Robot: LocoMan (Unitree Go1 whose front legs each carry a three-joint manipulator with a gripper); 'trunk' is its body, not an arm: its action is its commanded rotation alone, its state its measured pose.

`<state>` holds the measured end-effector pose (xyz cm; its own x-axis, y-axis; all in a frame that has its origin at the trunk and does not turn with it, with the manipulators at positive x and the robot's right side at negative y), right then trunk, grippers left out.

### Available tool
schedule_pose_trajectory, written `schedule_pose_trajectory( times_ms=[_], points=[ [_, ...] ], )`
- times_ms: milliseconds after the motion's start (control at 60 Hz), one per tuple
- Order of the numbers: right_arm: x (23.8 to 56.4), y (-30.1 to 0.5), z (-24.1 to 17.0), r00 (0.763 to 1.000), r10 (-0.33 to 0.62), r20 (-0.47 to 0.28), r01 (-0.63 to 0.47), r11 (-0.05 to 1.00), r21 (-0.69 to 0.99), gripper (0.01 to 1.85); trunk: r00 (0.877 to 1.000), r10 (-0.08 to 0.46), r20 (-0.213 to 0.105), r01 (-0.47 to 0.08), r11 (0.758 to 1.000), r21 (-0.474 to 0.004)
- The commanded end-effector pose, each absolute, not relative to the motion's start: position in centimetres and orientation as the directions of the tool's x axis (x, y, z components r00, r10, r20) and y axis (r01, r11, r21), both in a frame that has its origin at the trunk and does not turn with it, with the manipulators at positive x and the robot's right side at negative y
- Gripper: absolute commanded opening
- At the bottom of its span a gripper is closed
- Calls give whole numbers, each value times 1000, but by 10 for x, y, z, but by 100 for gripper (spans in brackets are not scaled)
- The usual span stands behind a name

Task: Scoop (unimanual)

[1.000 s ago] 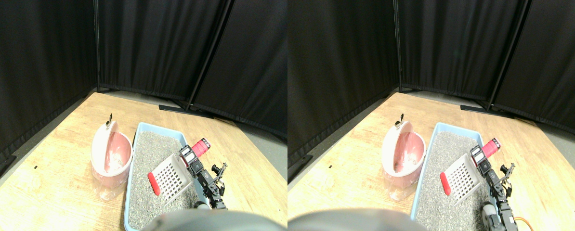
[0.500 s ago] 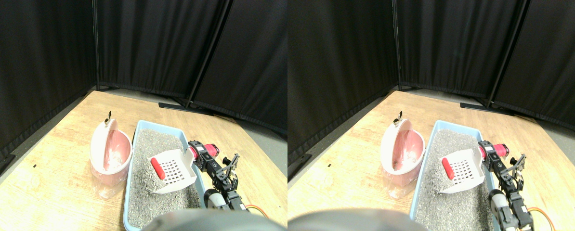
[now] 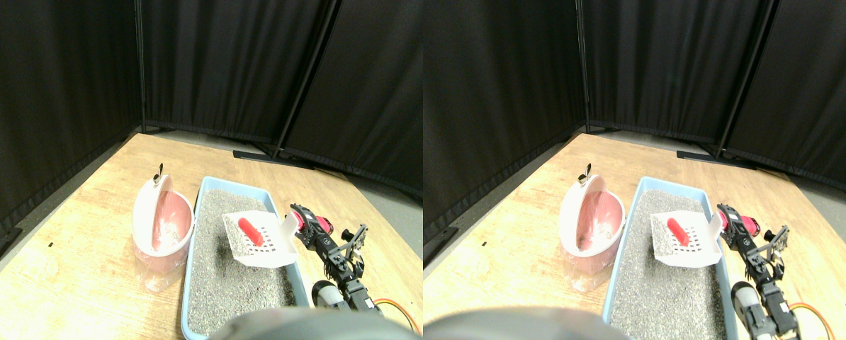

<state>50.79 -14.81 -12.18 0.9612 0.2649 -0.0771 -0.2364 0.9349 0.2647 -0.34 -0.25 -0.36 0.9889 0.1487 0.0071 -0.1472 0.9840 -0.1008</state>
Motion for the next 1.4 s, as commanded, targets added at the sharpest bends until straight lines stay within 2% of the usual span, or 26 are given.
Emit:
schedule_pose_trajectory(
  times_ms=[17,183,517,667,783,883,967,1117,1283,1400],
  points=[
    [514,-148,-105,959,276,67,-283,910,303,6,987,159,-3,-158,981,-109],
    [522,-151,-105,963,253,98,-271,905,328,6,986,164,-1,-163,980,-110],
    [535,-157,-113,982,157,104,-188,813,551,6,985,174,3,-173,978,-117],
    [537,-156,-117,981,169,97,-194,781,594,6,984,176,3,-174,977,-120],
    [537,-153,-119,984,159,83,-171,693,700,6,984,176,3,-174,977,-120],
    [537,-151,-120,988,138,67,-134,572,809,6,984,176,3,-174,977,-120],
    [536,-149,-121,987,145,64,-137,578,804,6,984,176,3,-174,977,-120],
    [537,-147,-122,987,158,43,-120,521,845,6,983,183,-1,-182,975,-131],
    [537,-145,-123,985,170,41,-131,559,819,6,983,185,-6,-184,974,-130],
    [538,-146,-123,986,163,42,-122,524,843,6,983,185,-6,-185,974,-128]
  ],
)
